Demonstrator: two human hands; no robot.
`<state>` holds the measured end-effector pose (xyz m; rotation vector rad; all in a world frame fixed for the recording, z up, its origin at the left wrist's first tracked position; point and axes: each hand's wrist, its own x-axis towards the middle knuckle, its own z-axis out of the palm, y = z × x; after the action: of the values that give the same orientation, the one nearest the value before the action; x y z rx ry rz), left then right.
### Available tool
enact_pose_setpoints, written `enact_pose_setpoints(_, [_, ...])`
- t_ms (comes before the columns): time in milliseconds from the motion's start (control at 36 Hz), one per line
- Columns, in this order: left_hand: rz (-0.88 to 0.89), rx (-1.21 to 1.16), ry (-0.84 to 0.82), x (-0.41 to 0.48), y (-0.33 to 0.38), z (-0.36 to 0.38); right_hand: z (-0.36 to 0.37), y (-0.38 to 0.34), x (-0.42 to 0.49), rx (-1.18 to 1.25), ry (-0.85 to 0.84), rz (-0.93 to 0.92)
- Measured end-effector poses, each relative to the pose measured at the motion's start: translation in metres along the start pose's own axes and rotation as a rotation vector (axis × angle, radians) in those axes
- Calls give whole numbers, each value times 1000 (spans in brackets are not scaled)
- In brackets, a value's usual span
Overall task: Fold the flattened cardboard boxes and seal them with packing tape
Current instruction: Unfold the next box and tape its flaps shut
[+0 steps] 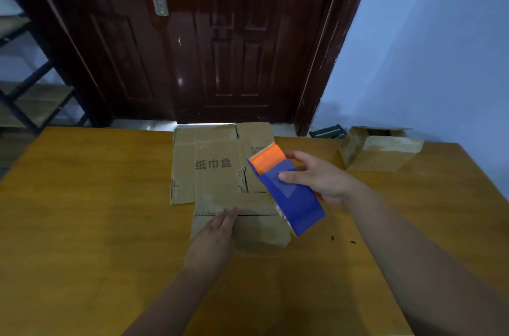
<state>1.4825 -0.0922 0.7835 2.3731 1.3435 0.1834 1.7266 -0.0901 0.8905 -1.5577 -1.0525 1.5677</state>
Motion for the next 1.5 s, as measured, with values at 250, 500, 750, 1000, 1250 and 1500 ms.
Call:
enact_pose_setpoints(250, [-155,-446,196,2,10,-6,36,19,19,-140,-20,66])
enact_pose_setpoints(500, [-53,-345,553,-6,42,-21,43,24,27,-231,52,8])
enact_pose_setpoints(750, [-92,-197,567,4,50,-38,44,29,25,-321,212,-111])
enact_pose_setpoints(1000, [-228,-77,573,11,53,-42,53,37,18,-552,311,-359])
enact_pose_setpoints(1250, [-312,-165,614,17,35,-48,58,52,1,-773,254,-386])
enact_pose_setpoints(1500, [-257,-539,658,24,36,-65,71,59,0,-1203,455,-405])
